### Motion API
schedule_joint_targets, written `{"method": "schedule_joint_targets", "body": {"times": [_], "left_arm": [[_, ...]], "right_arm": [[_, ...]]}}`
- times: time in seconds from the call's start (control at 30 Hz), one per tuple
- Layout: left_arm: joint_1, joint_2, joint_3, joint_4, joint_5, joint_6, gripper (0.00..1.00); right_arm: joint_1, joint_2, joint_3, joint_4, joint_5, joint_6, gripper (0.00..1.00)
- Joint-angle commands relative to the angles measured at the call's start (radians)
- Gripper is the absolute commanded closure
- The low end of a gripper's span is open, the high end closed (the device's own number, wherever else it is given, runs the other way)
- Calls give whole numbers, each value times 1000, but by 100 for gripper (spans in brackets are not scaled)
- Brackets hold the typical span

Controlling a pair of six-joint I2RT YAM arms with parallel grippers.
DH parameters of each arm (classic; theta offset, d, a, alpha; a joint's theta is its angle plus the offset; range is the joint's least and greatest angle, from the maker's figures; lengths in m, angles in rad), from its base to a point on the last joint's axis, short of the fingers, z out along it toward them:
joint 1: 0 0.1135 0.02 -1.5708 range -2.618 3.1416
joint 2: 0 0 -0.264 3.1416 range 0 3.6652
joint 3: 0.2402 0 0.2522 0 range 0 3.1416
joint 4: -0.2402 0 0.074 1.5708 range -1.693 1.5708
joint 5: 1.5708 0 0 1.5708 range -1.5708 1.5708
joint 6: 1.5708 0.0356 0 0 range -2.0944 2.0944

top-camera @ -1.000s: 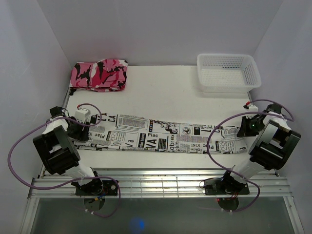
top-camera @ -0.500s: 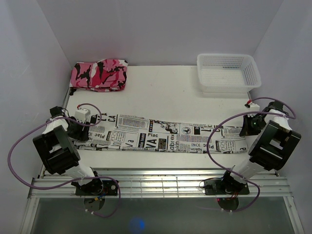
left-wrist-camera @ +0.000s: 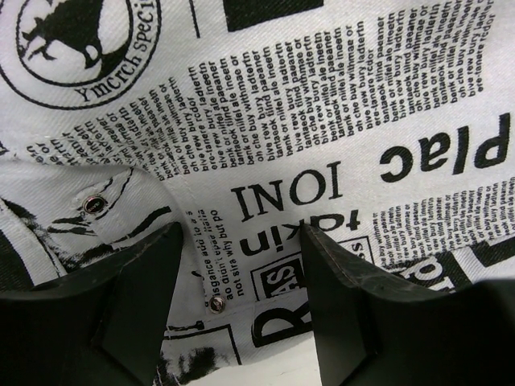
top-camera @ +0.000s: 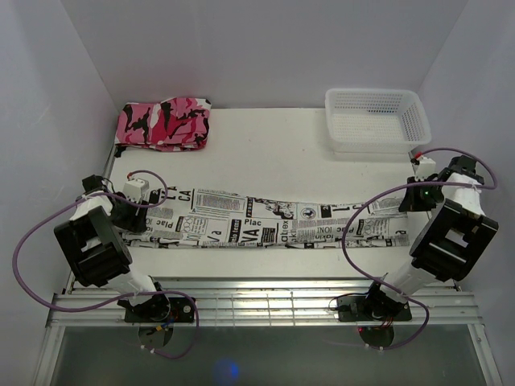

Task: Fold and stack the trousers
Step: Fold the trousers

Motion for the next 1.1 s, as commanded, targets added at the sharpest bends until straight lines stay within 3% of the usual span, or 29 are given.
{"method": "schedule_joint_targets", "body": {"times": [0.0, 0.3, 0.33, 0.37, 0.47, 0.6, 0.73, 1.07], "left_arm": [[5, 14, 12, -23, -27, -7, 29], [5, 13, 15, -21, -31, -4, 28], [5, 13, 15, -23, -31, -3, 27], [5, 13, 13, -21, -31, -3, 27], [5, 13, 12, -20, -30, -3, 26], [5, 8, 12, -21, -27, -7, 25], [5, -3, 1, -20, -25, -1, 25], [5, 5, 7, -18, -17, -9, 25]], "right_arm": [[1, 5, 75, 21, -4, 13, 92], [0, 137, -29, 87, 87, -6, 92], [0, 145, -36, 87, 88, -7, 88], [-2, 145, -49, 89, 88, -12, 71], [-8, 127, -55, 84, 88, -13, 45], [-34, 85, -43, 42, 96, -50, 38], [-92, 56, -35, -58, 69, -113, 36], [-130, 99, -90, -78, 21, -127, 49]]}}
